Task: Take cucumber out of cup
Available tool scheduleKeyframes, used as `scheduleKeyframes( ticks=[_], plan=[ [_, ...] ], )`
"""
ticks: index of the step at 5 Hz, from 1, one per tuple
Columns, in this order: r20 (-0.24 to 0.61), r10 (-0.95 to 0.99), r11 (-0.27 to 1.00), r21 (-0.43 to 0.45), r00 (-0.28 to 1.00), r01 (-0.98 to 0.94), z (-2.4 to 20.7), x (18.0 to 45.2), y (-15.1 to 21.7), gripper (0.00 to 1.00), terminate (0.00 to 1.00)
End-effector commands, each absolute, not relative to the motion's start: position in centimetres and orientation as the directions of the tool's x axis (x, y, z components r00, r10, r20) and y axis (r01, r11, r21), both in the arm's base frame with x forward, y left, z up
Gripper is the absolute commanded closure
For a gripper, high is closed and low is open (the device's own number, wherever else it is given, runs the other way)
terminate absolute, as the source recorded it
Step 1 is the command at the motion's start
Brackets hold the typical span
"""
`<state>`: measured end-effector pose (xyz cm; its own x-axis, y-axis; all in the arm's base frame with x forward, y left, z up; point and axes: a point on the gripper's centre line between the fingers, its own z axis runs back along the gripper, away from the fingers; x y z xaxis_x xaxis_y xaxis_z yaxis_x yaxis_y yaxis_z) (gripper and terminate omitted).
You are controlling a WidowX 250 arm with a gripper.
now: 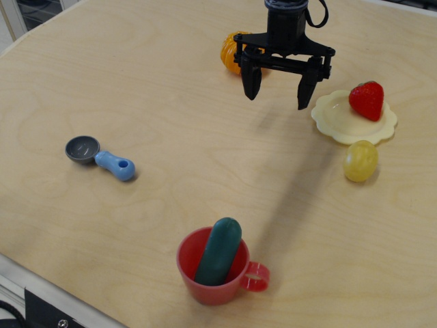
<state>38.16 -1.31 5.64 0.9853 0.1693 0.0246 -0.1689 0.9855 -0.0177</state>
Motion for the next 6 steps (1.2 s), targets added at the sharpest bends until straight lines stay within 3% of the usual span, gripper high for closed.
scheduleKeyframes(
  ticks=[1,4,6],
  plan=[
    [0.025,0.169,0.985,-0.018,0.985,-0.169,5.6,38.2,-1.3,0.00,0.00],
    [0.049,0.022,1.000,0.002,0.999,-0.022,11.2,29.3,-2.7,0.00,0.00],
    [0.024,-0.109,0.994,0.001,0.994,0.109,11.1,23.7,-3.9,0.00,0.00]
  ],
)
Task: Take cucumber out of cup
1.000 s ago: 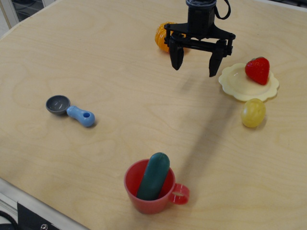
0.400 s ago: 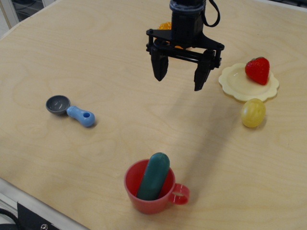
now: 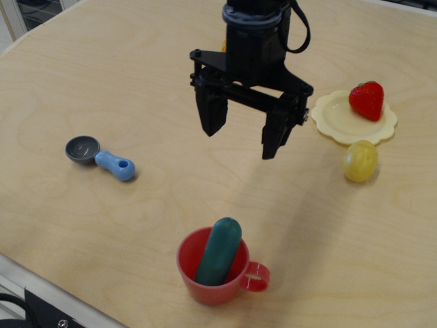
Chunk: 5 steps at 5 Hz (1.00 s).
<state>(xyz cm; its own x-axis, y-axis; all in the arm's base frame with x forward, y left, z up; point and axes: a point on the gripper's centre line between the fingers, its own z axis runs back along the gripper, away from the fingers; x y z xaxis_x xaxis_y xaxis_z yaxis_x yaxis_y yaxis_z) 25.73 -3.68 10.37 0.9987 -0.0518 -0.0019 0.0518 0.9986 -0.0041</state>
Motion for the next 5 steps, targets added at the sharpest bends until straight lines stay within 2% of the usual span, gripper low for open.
scheduleKeyframes(
  ticks=[1,3,5],
  plan=[
    [-0.003,-0.144,0.990,0.010,0.990,0.144,10.1,21.9,-3.9,0.00,0.00],
    [-0.070,-0.193,0.980,0.028,0.979,0.195,8.1,20.2,-4.7,0.00,0.00],
    [-0.108,-0.214,0.976,0.022,0.971,0.218,6.4,20.4,-5.3,0.00,0.00]
  ],
)
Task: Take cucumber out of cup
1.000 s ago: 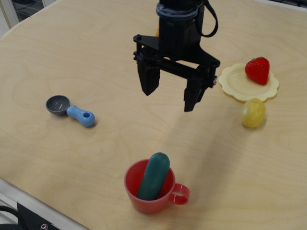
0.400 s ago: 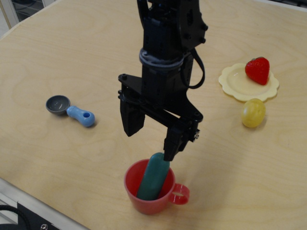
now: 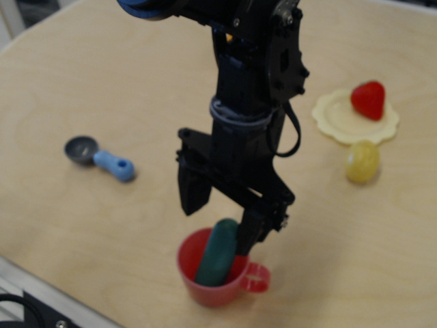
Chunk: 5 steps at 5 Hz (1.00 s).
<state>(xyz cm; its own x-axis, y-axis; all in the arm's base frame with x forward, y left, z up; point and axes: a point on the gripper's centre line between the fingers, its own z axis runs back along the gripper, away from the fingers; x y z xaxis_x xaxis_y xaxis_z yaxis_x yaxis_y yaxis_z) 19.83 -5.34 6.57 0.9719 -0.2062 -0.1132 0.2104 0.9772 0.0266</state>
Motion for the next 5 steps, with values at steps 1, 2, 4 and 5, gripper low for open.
scheduleKeyframes(
  ticks=[1,2,4,5],
  plan=[
    [-0.114,-0.204,0.977,0.038,0.972,0.210,5.7,20.9,-5.4,0.00,0.00],
    [-0.118,-0.197,0.977,0.053,0.973,0.204,5.6,21.1,-5.5,1.00,0.00],
    [-0.087,-0.166,0.984,0.053,0.982,0.171,7.1,20.9,-5.4,1.00,0.00],
    [-0.064,-0.116,0.992,0.046,0.991,0.119,8.6,21.4,-5.0,1.00,0.00]
  ],
)
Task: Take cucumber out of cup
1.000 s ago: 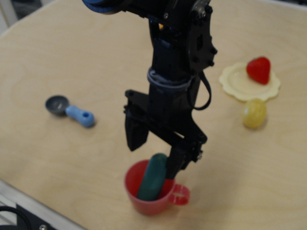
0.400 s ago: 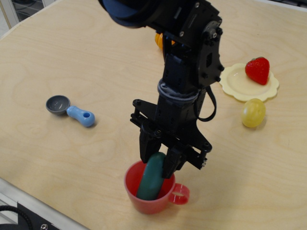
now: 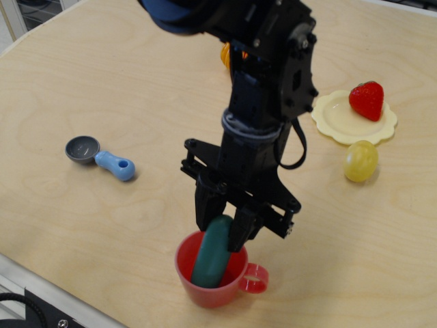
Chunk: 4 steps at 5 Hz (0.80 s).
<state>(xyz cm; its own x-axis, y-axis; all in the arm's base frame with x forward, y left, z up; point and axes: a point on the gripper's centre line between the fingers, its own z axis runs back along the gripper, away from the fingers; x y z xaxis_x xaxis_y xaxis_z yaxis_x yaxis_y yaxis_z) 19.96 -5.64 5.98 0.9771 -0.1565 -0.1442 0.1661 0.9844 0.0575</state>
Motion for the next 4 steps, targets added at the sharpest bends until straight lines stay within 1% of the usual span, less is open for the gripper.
scheduleKeyframes(
  ticks=[1,2,3,4],
  plan=[
    [-0.032,-0.050,0.998,0.033,0.998,0.051,10.3,22.4,-4.3,1.00,0.00],
    [0.020,0.019,1.000,0.019,1.000,-0.019,12.4,24.4,-3.7,1.00,0.00],
    [0.047,0.092,0.995,0.021,0.995,-0.093,13.2,26.8,-2.3,1.00,0.00],
    [0.063,0.151,0.988,0.031,0.987,-0.153,12.3,29.8,-0.6,1.00,0.00]
  ],
)
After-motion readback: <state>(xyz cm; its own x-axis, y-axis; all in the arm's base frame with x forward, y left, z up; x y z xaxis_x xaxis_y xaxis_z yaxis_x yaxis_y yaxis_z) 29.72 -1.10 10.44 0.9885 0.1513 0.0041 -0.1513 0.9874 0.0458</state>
